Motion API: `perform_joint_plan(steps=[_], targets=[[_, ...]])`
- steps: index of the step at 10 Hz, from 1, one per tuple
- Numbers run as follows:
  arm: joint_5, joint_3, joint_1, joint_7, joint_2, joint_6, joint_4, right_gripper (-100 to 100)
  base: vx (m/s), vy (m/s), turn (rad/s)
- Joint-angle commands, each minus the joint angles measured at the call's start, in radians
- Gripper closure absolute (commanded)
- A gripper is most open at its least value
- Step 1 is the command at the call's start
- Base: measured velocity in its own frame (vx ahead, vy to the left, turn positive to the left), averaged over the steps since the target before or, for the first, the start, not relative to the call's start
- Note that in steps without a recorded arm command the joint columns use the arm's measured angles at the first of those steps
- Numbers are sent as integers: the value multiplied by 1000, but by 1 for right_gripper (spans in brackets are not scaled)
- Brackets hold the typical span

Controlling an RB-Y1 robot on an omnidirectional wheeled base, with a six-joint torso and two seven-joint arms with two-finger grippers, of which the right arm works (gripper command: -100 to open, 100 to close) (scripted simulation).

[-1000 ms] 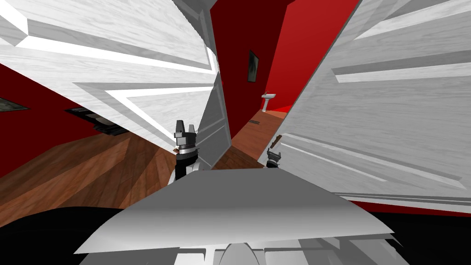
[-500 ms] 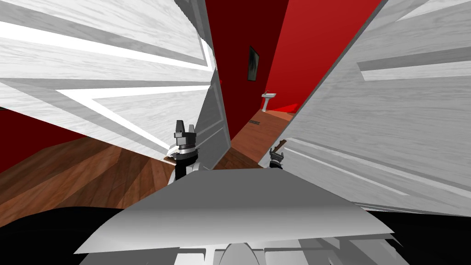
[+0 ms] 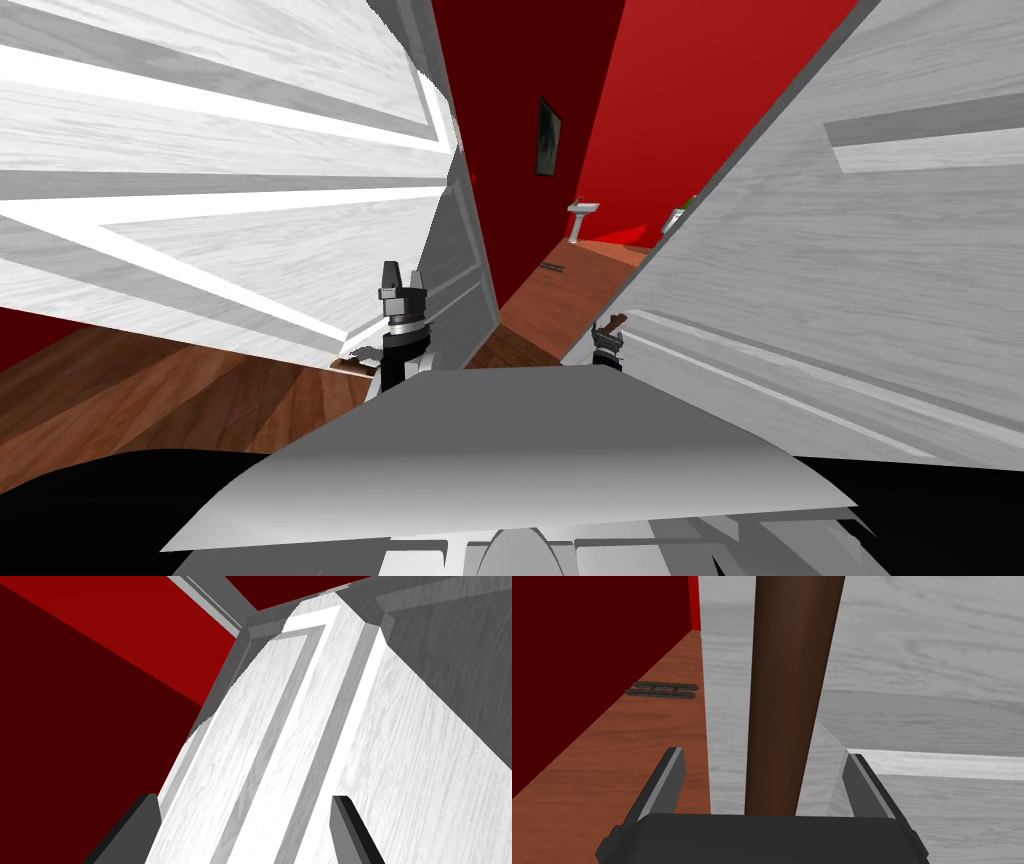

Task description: Pull the door open

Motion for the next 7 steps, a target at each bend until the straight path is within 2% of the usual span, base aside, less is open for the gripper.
perform_joint_plan(steps=[1,6,7], targets=[[0,0,1,3,2,0,-1,100,-12,2,1],[0,0,1,3,2,0,-1,100,-14,4,-1],[7,15,7,-11,-6,4,-4,100,-95,34,70]])
